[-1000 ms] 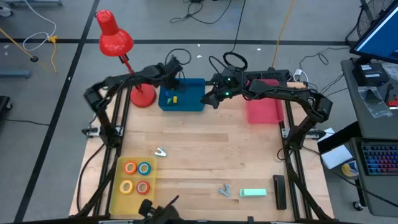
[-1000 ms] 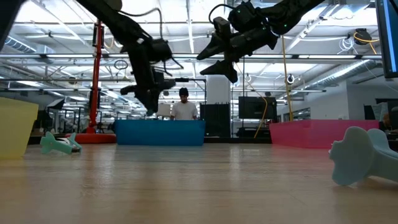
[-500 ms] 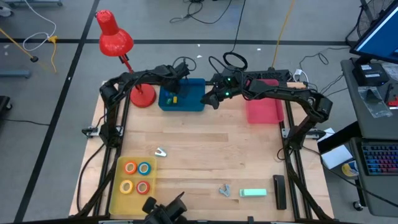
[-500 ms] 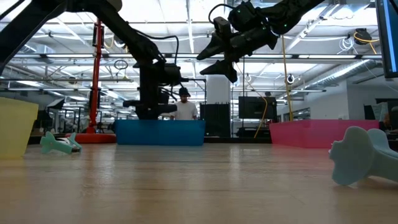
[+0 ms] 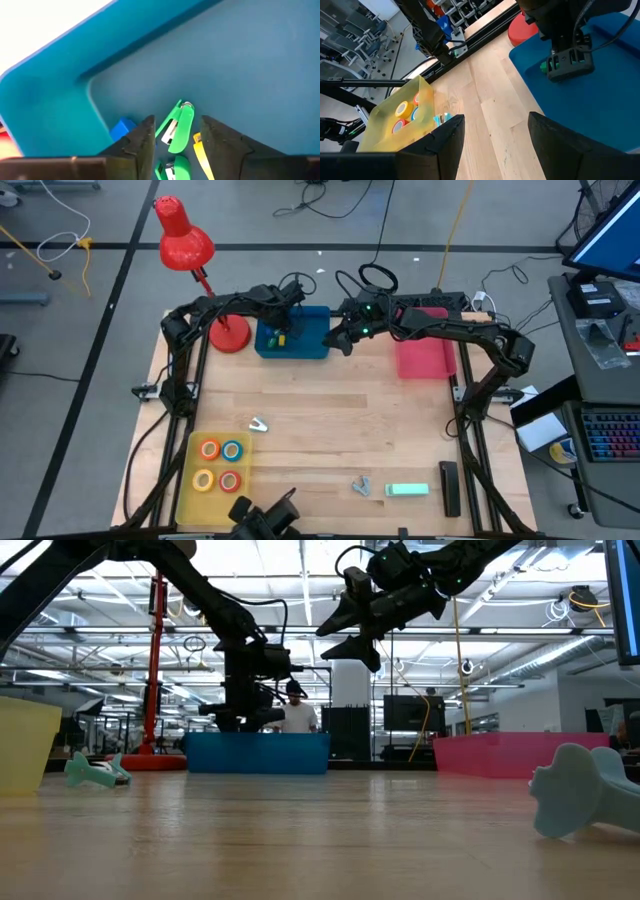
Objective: Pick and place Stapler, Stapler remover, tape
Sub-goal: Put the black stapler into the blue bin
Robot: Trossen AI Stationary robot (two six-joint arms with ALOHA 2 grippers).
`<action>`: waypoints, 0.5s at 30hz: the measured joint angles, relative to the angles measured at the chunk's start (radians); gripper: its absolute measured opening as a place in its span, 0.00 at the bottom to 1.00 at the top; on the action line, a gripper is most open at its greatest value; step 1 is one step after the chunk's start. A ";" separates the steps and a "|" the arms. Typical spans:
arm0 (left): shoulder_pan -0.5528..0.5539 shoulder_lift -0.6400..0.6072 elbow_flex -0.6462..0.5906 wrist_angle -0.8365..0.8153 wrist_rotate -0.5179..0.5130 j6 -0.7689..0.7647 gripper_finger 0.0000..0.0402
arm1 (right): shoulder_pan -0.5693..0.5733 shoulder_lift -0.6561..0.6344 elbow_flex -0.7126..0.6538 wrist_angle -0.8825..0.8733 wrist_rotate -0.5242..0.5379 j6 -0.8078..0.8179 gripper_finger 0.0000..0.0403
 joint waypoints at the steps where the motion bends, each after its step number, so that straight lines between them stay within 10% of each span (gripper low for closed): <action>1: 0.000 0.000 0.000 0.000 -0.001 0.000 0.40 | 0.000 0.000 0.000 0.000 0.000 0.000 0.52; 15: -0.114 -0.358 -0.006 -0.046 0.070 0.079 0.42 | -0.005 -0.025 0.002 -0.024 -0.128 -0.005 0.52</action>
